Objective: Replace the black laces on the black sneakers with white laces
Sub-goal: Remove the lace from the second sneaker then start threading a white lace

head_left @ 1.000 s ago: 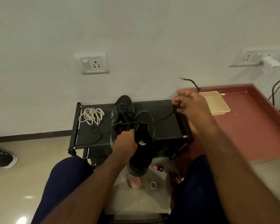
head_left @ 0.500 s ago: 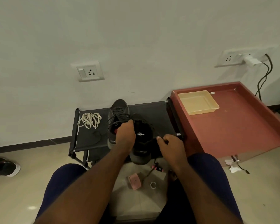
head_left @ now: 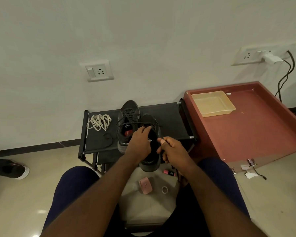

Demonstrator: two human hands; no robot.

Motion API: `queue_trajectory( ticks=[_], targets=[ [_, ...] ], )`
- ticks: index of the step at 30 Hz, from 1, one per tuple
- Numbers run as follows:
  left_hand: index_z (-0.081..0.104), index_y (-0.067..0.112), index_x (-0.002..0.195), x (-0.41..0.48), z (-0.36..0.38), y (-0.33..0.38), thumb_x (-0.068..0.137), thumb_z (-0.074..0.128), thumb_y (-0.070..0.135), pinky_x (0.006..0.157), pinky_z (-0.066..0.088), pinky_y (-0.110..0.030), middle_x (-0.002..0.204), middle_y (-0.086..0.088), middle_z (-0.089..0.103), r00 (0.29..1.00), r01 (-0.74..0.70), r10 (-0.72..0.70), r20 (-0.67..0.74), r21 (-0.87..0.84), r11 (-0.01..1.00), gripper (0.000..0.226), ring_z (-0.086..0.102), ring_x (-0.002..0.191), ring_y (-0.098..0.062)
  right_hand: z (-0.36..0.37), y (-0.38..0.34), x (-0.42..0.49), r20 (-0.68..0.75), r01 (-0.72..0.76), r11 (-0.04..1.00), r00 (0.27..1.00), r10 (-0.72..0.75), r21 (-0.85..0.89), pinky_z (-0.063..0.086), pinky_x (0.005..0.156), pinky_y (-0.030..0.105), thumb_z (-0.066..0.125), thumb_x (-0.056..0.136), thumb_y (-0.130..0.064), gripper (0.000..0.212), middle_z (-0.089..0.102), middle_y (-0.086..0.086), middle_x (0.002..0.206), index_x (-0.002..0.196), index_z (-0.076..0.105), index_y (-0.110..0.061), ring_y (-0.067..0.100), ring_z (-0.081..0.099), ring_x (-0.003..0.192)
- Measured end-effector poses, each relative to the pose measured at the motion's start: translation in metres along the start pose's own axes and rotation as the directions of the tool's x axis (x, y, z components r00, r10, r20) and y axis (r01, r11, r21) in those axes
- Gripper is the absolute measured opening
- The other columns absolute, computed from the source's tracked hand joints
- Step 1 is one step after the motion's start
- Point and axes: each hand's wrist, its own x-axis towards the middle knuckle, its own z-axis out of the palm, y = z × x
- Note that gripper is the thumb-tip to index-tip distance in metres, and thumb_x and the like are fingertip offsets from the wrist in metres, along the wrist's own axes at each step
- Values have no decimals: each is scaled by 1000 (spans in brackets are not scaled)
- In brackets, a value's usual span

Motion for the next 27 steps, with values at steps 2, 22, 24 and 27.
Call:
queue_trajectory(
  ticks=[2, 22, 24, 27],
  targets=[
    [39, 21, 150, -4, -2, 7, 95, 54, 10, 117, 28, -40, 154, -9, 36, 976, -219, 219, 1, -12, 976, 58, 31, 142, -27, -1, -3, 0, 41, 18, 997, 999, -15, -71, 41, 48, 22, 41, 108, -22, 28, 64, 11, 77, 105, 63, -6, 8, 50, 50],
    [73, 13, 103, -9, -36, 17, 91, 52, 12, 87, 53, -43, 95, -7, 73, 918, -377, 379, -117, 43, 925, 24, 67, 92, -25, -22, -35, -16, 111, 16, 993, 993, -29, 119, 27, 38, 21, 50, 104, -34, 33, 46, 1, 55, 87, 61, -7, 10, 31, 40],
    [73, 12, 104, -8, -42, 16, 95, 51, 10, 84, 54, -34, 93, -6, 74, 959, -78, 26, -282, -177, 981, 24, 68, 87, -20, -25, -32, -19, 132, -1, 993, 991, -14, 117, 29, 40, 22, 50, 104, -33, 32, 46, 1, 56, 88, 61, -8, 10, 32, 42],
    [73, 7, 92, 1, -60, -1, 95, 50, 7, 82, 52, -31, 87, -7, 74, 866, 147, -305, -395, -382, 912, 24, 67, 84, -20, -30, -23, -27, 216, -57, 992, 976, 31, 116, 31, 43, 22, 47, 106, -29, 28, 49, 0, 60, 93, 63, -10, 10, 35, 44]
  ],
)
